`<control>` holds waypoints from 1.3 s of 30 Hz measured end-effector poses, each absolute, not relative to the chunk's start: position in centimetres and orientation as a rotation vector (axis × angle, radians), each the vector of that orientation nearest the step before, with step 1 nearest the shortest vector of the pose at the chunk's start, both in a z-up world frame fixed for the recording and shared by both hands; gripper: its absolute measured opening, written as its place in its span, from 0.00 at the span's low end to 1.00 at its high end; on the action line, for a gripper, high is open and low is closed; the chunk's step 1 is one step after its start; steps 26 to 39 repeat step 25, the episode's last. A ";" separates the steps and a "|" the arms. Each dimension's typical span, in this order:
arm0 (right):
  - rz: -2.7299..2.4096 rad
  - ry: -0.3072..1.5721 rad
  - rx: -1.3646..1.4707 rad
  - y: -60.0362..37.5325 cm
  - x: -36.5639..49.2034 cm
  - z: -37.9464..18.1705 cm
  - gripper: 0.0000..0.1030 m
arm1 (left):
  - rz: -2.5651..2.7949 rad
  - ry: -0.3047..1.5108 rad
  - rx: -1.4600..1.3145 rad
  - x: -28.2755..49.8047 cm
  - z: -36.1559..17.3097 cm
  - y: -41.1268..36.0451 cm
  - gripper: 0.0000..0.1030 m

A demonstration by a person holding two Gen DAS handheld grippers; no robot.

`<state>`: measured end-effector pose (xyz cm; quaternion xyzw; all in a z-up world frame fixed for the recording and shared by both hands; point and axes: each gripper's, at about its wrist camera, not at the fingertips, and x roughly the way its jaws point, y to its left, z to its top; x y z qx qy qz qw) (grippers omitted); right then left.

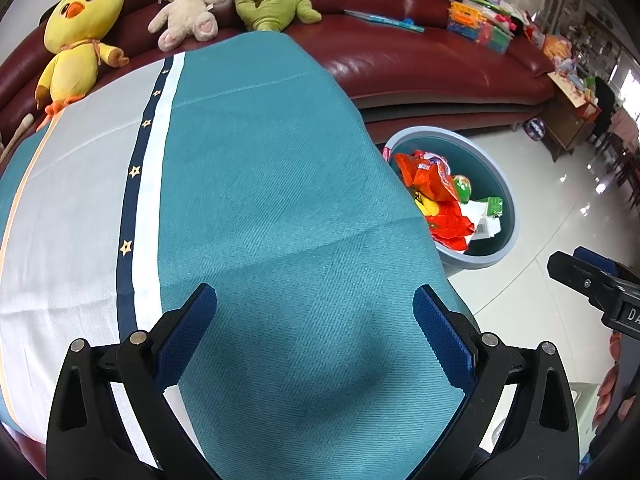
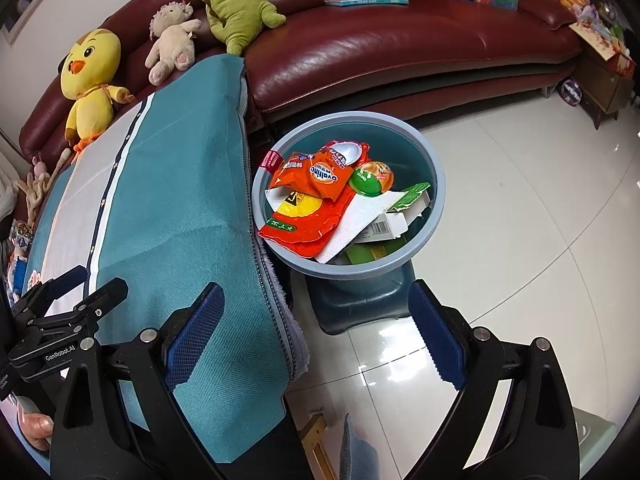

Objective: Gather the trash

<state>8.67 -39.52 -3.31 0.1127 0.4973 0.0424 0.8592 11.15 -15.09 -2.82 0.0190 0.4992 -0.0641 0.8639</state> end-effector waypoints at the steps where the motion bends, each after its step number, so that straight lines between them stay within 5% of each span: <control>1: 0.090 1.045 0.236 -39.5 8.7 -3.3 0.86 | -0.132 1.047 0.041 11.1 -2.9 -15.1 0.96; 39: 0.087 1.055 0.230 -39.5 9.0 -3.9 0.86 | -0.126 1.067 0.018 11.1 -3.4 -14.6 0.96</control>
